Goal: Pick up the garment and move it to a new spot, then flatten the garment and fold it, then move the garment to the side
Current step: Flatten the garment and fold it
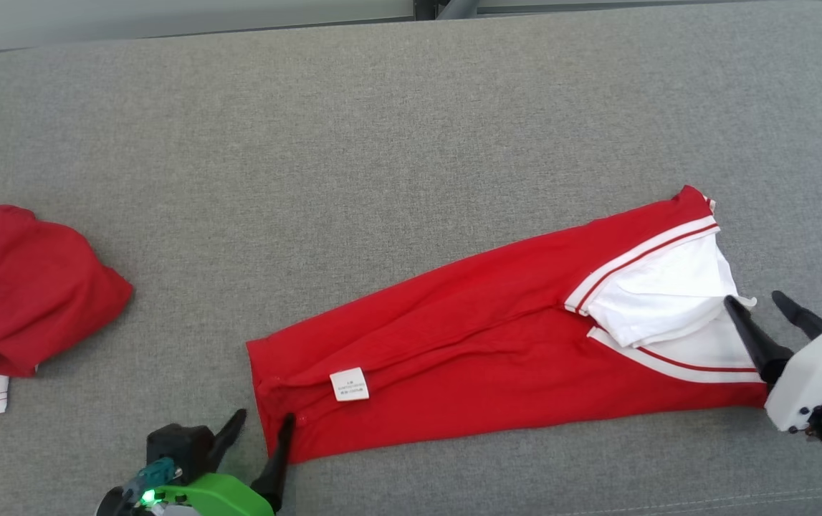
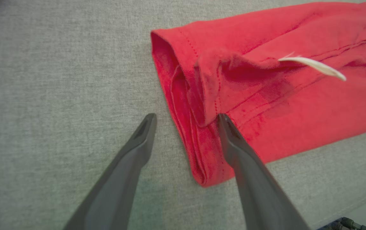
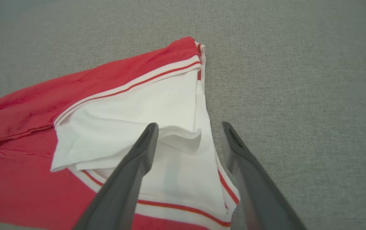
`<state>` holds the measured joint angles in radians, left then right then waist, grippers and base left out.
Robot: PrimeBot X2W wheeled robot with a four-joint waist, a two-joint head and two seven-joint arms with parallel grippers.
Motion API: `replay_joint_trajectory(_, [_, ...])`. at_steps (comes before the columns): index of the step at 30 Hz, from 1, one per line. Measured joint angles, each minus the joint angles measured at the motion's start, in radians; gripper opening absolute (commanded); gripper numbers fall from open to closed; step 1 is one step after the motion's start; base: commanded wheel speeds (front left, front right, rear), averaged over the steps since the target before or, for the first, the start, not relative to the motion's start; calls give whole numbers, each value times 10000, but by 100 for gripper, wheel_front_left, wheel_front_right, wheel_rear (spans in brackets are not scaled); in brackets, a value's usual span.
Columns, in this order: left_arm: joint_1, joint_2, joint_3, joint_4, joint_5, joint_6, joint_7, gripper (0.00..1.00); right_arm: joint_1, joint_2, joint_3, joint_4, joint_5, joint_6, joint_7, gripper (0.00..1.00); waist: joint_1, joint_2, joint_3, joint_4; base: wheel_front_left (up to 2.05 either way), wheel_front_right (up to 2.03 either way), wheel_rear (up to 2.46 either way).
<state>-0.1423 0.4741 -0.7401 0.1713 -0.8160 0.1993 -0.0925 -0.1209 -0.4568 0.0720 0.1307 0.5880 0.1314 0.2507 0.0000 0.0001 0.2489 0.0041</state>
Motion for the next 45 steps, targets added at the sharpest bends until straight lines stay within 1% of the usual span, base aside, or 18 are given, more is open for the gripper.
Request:
replay_joint_trajectory(2, [285,52,190,-211,27,441,-303,100,134,-125,-380,-224,209,0,86,100,0,0,-50,-12,0,0,0])
replay_joint_trajectory(5, [637,65,968,-554,150,1352,-1262,100,134,-178,-1195,-355,192,-4,107,100,0,0,-124,-29,0,0,0])
replay_joint_trajectory(7, [826,-90,1448,-817,345,1812,-1563,100,130,-171,-1446,-332,-23,-4,318,100,0,0,-178,-23,0,0,0])
replay_joint_trajectory(11, [1138,-566,2343,-1463,1361,2322,-1657,100,-123,-17,-1551,-192,-295,-4,798,100,0,0,-242,55,0,0,0])
replay_joint_trajectory(14, [1289,-1116,3083,-2073,2314,2332,-1689,100,-493,107,-1429,102,-412,-4,1116,100,0,0,-216,153,0,0,0])
replay_joint_trajectory(15, [1370,-1317,3315,-2213,2619,2268,-1687,100,-625,213,-1421,267,-408,-4,1223,100,0,0,-190,185,0,0,0])
replay_joint_trajectory(18, [1491,-1866,3777,-2491,3338,1678,-1689,100,-1054,424,-1336,940,-612,-2,1515,100,0,0,-66,279,0,0,0])
replay_joint_trajectory(21, [1541,-2385,4203,-2383,3864,1241,-1689,100,-1496,608,-1135,1597,-754,-8,1678,100,0,0,34,421,0,0,0])
replay_joint_trajectory(23, [1546,-2721,4495,-2274,4042,982,-1689,100,-1716,746,-1072,2033,-779,-8,1728,100,0,0,91,523,0,0,0])
replay_joint_trajectory(26, [1559,-3208,4880,-2104,4351,558,-1699,100,-1816,732,-1001,2637,-811,-6,1802,100,0,0,139,695,0,0,0])
replay_joint_trajectory(30, [1662,-3595,5329,-1948,4677,63,-1699,100,-1893,575,-920,3080,-686,-6,1845,100,0,0,149,889,0,0,0])
replay_joint_trajectory(36, [1739,-3977,5850,-1670,5053,-830,-1699,100,-1955,541,-761,3530,468,-10,1969,100,0,0,81,984,0,0,0])
replay_joint_trajectory(37, [1741,-4023,5921,-1613,5112,-947,-1699,100,-1992,560,-738,3620,683,-13,2010,49,0,-1,63,987,0,0,0])
replay_joint_trajectory(38, [1744,-4054,6000,-1565,5147,-1039,-1699,100,-2027,552,-677,3701,802,-13,2006,13,0,0,45,985,0,0,0])
replay_joint_trajectory(39, [1755,-4080,6054,-1521,5187,-1127,-1701,100,-2052,535,-598,3785,897,-13,1979,0,0,0,27,980,0,0,0])
replay_joint_trajectory(41, [1772,-4153,6136,-1429,5235,-1273,-1699,100,-2075,543,-493,3948,1152,-10,1779,0,0,0,-10,970,0,0,0])
replay_joint_trajectory(43, [1771,-4192,6195,-1360,5271,-1396,-1699,100,-2148,754,-859,4370,1572,19,1338,0,0,0,-39,969,0,0,0])
replay_joint_trajectory(45, [1770,-4207,6234,-1327,5258,-1551,-1699,100,-2239,840,-1108,4702,1954,42,1260,0,0,0,-92,975,0,0,0])
